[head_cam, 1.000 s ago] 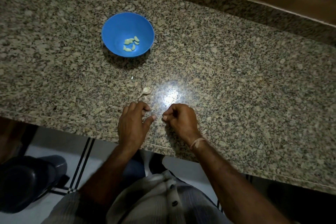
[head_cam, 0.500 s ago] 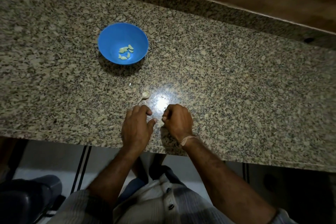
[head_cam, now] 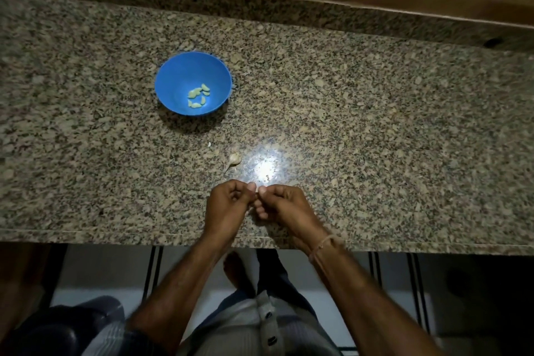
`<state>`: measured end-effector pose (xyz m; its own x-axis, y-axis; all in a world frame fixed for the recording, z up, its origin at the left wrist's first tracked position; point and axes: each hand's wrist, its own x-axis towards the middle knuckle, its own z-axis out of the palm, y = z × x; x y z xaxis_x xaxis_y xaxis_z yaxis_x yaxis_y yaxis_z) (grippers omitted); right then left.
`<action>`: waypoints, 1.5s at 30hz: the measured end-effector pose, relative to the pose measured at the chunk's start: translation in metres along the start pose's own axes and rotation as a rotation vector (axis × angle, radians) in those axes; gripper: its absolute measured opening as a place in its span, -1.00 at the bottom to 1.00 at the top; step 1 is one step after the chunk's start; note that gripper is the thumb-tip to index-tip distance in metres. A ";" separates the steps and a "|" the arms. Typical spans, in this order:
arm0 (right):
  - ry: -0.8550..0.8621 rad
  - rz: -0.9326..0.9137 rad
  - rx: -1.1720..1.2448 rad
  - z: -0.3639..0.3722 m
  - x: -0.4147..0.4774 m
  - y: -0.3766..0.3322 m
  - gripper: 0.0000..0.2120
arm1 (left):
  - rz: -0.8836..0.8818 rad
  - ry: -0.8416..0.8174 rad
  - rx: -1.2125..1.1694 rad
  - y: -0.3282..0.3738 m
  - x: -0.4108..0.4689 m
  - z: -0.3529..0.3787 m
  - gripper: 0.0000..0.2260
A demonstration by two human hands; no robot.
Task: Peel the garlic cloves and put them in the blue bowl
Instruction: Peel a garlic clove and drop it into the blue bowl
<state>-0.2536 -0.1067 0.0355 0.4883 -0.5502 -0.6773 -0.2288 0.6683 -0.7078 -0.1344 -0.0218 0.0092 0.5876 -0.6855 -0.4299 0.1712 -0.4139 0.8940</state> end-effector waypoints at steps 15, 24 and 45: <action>0.071 -0.540 -0.744 -0.009 0.015 0.005 -0.74 | -0.086 0.023 0.202 0.017 0.002 -0.004 -0.67; 0.034 -0.546 -1.014 -0.010 0.014 0.003 -0.69 | 0.063 -0.086 0.418 0.006 0.004 0.006 -0.71; -0.167 0.125 0.005 -0.011 0.025 -0.011 -0.62 | 0.246 -0.136 0.658 0.021 0.013 0.004 -0.69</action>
<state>-0.2478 -0.1334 0.0242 0.5894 -0.3726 -0.7167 -0.2923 0.7288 -0.6192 -0.1258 -0.0419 0.0218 0.4365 -0.8564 -0.2757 -0.4916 -0.4837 0.7241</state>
